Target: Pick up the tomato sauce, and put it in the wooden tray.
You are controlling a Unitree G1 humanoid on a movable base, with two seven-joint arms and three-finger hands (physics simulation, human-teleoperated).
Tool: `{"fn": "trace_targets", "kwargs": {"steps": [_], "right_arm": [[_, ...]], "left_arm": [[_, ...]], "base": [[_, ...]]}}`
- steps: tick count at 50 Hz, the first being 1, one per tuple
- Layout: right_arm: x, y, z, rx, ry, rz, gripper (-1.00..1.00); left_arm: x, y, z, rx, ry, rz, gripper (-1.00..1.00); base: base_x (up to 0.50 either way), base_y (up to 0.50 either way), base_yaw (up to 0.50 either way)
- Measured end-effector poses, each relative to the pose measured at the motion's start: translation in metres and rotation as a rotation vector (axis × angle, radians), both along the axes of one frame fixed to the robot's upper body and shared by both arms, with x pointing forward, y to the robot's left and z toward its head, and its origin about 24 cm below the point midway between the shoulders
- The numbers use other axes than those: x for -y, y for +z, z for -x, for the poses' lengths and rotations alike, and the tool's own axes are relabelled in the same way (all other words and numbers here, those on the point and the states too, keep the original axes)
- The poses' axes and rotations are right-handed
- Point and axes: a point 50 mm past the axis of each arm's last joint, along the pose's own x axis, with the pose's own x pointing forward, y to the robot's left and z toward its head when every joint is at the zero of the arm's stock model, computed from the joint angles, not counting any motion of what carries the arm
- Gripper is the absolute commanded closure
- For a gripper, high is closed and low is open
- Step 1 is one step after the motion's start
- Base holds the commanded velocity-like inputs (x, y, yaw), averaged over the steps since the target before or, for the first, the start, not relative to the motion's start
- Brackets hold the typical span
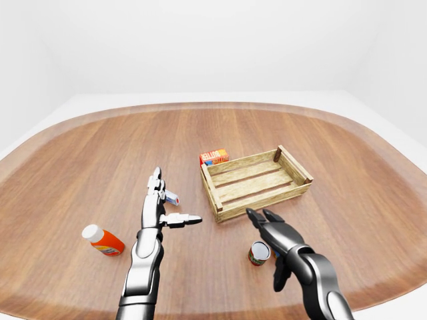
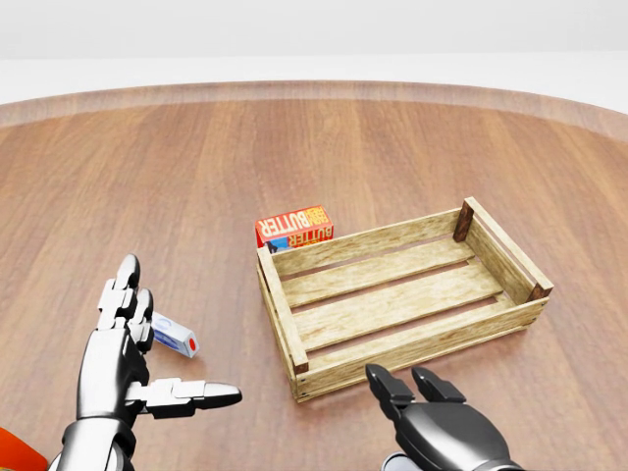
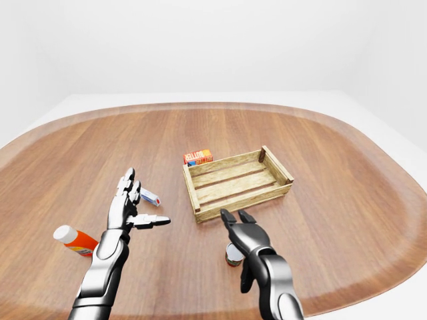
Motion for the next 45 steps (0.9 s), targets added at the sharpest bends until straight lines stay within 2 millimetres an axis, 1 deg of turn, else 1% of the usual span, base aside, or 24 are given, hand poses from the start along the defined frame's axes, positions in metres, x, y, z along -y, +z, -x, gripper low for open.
{"fn": "trace_targets", "kwargs": {"steps": [22,30,45], "right_arm": [[-0.008,-0.006,-0.003,-0.014,0.02,-0.018,-1.0],[-0.009,-0.01,-0.003,-0.024,0.02,-0.025,-1.0],[-0.012,-0.025,-0.001,-0.063,0.032,-0.02,-1.0]], "left_arm": [[0.0,0.0,0.0,-0.001,0.0,0.001,-1.0],[0.0,-0.001,0.0,-0.002,0.0,0.002,-1.0],[0.0,-0.001,0.0,-0.002,0.0,0.001,-1.0]], "base": [[0.0,0.0,0.0],[0.0,0.0,0.0],[0.0,0.0,0.0]]}}
